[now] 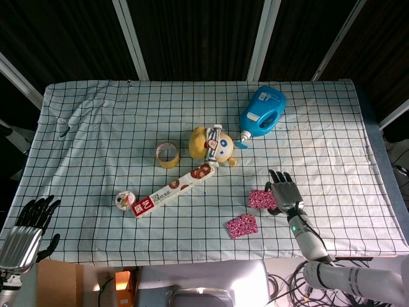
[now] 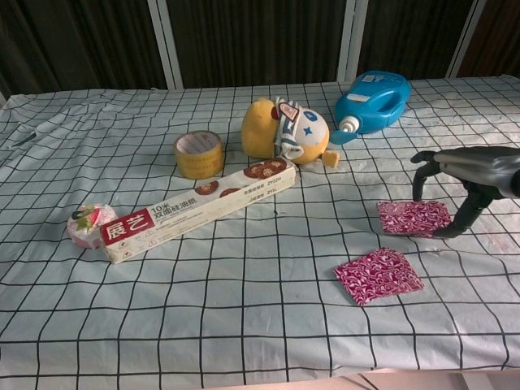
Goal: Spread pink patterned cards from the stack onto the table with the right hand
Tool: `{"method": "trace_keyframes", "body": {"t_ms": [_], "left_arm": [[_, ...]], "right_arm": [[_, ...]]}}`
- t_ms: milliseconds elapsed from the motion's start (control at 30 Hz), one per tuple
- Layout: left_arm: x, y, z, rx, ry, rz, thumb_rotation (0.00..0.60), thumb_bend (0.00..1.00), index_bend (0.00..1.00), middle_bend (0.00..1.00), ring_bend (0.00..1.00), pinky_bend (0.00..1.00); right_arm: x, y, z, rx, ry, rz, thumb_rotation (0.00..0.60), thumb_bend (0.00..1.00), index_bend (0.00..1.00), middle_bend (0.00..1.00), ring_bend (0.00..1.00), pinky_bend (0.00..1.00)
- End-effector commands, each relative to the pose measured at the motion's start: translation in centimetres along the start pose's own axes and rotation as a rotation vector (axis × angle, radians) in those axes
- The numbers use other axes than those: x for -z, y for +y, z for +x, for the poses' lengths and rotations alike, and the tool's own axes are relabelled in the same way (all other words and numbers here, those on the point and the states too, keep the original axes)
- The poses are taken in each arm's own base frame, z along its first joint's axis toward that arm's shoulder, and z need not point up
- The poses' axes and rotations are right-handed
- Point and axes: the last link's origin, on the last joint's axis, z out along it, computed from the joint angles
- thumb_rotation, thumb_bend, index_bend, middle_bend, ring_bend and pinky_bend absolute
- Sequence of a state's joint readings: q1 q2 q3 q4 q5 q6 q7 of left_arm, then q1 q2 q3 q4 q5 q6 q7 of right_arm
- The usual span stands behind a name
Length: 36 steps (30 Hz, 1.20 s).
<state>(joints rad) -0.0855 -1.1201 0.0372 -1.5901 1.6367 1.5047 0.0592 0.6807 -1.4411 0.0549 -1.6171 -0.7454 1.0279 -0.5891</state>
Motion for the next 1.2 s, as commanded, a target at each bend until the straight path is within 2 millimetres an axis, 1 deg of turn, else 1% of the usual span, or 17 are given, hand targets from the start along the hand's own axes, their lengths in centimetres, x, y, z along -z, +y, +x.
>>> {"method": "trace_keyframes", "body": {"t_ms": [33,200,333,400,500,633,833,900,967,1067,1133,1200], "left_arm": [[0.0,0.0,0.0,0.0,0.001,0.0,0.6,0.42,0.0,0.01,0.0,0.01],[0.0,0.1,0.0,0.0,0.001,0.0,0.6,0.42,0.0,0.01,0.0,0.01],[0.0,0.1,0.0,0.0,0.001,0.0,0.6,0.42,0.0,0.01,0.0,0.01],[0.0,0.1,0.0,0.0,0.002,-0.002,0.6,0.42,0.0,0.01,0.0,0.01],[-0.1,0.2,0.0,-0.001,0.001,-0.003,0.6,0.42,0.0,0.01,0.0,0.01],[-0.1,0.2,0.0,0.0,-0.001,-0.005,0.6,0.42,0.0,0.01,0.0,0.01],[-0.1,0.1,0.1,0.003,0.002,-0.002,0.6,0.42,0.0,0.01,0.0,0.01],[-0.1,0.1,0.1,0.003,0.001,-0.001,0.6,0.42,0.0,0.01,0.0,0.01],[-0.1,0.0,0.1,0.003,0.0,-0.001,0.6,0.42,0.0,0.01,0.0,0.01],[0.0,0.0,0.0,0.004,0.0,0.0,0.6,0.42,0.0,0.01,0.0,0.01],[0.0,0.0,0.1,0.004,0.001,0.0,0.6,0.42,0.0,0.01,0.0,0.01],[0.0,0.0,0.1,0.004,0.002,0.001,0.6,0.42,0.0,0.01,0.0,0.01]], "right_arm": [[3.0,0.4,0.6,-0.005,0.049,0.068,0.6,0.15,0.58,0.0,0.0,0.0],[5.7,1.3,0.1,0.008,0.073,0.124,0.6,0.15,0.58,0.0,0.0,0.0],[7.5,2.2,-1.1,0.046,0.068,0.153,0.6,0.15,0.58,0.0,0.0,0.0],[7.9,2.6,-1.8,0.062,0.06,0.158,0.6,0.15,0.58,0.0,0.0,0.0],[8.1,3.2,-3.1,0.094,0.046,0.156,0.6,0.15,0.58,0.0,0.0,0.0],[7.8,3.6,-4.3,0.13,0.043,0.139,0.6,0.15,0.57,0.0,0.0,0.0],[7.1,4.0,-4.9,0.148,0.037,0.116,0.6,0.15,0.56,0.0,0.0,0.0],[7.0,4.1,-5.0,0.159,0.029,0.11,0.6,0.15,0.5,0.0,0.0,0.0],[6.9,4.1,-5.1,0.16,0.022,0.11,0.6,0.14,0.42,0.0,0.0,0.0],[7.0,4.2,-5.0,0.156,0.009,0.112,0.6,0.14,0.25,0.0,0.0,0.0],[7.2,4.3,-4.9,0.153,0.006,0.114,0.6,0.14,0.11,0.0,0.0,0.0],[7.6,4.5,-4.6,0.14,0.008,0.119,0.6,0.14,0.06,0.0,0.0,0.0]]}}
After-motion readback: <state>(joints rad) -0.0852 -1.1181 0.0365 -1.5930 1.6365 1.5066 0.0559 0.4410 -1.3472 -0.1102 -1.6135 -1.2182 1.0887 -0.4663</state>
